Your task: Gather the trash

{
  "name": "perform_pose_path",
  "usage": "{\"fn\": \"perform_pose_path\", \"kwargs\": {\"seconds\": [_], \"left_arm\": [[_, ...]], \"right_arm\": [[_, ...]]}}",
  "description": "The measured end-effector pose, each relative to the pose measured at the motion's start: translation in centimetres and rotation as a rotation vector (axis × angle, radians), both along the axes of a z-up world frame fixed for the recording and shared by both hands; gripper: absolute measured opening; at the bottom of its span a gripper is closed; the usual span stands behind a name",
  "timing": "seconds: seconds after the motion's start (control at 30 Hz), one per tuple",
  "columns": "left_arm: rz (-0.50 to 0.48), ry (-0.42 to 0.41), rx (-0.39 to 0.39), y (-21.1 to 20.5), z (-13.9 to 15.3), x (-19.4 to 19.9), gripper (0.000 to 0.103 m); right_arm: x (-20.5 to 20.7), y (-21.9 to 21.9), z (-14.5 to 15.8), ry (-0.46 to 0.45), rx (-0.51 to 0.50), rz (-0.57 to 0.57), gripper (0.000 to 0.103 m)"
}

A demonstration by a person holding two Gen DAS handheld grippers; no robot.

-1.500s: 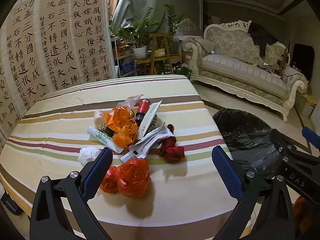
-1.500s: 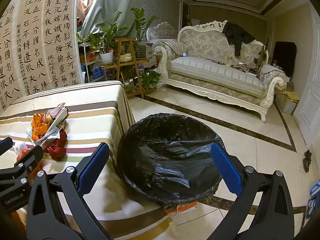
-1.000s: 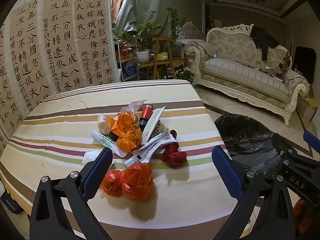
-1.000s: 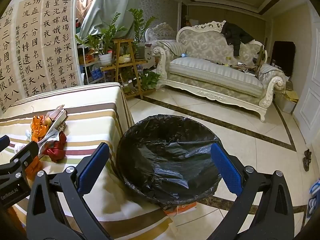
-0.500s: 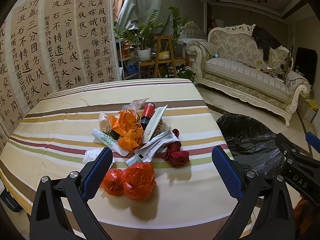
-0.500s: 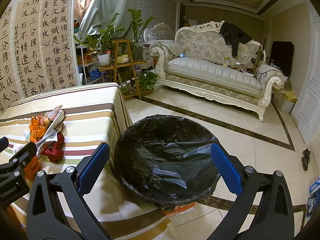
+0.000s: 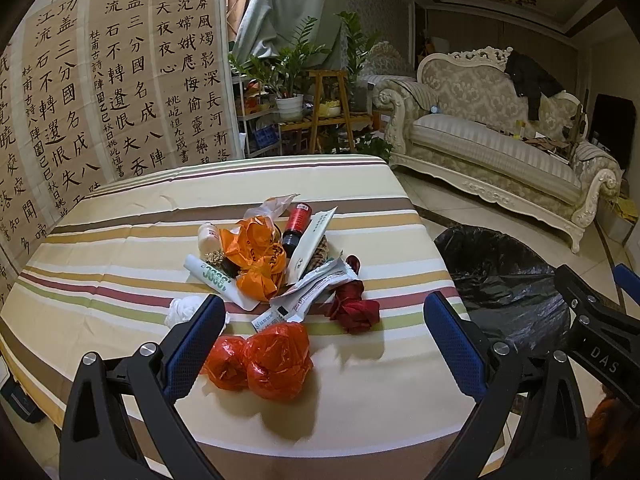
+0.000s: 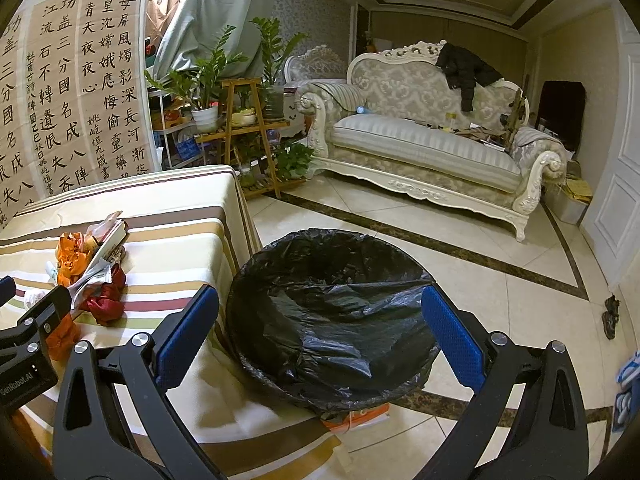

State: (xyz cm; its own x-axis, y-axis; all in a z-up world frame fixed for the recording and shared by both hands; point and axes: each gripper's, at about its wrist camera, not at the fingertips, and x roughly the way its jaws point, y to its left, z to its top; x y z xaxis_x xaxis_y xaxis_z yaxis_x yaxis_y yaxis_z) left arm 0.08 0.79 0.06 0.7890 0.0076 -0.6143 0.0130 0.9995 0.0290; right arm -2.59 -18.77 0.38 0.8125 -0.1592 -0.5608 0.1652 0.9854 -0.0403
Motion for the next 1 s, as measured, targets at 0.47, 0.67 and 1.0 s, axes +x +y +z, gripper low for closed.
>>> {"fn": "perform_pose_path", "kwargs": {"seconds": [0.47, 0.67, 1.0], "left_arm": [[0.001, 0.007, -0.001, -0.10, -0.36, 0.07, 0.097], [0.000, 0.008, 0.000, -0.09, -0.35, 0.08, 0.097], [0.000, 0.009, -0.001, -0.10, -0.40, 0.05, 0.097]], "right_arm": [[-0.06, -0.08, -0.05, 0.001, 0.001, 0.000, 0.099], [-0.05, -0.10, -0.09, 0.001, 0.002, -0.001, 0.099], [-0.05, -0.18, -0.14, 0.003, 0.004, -0.001, 0.099]]}}
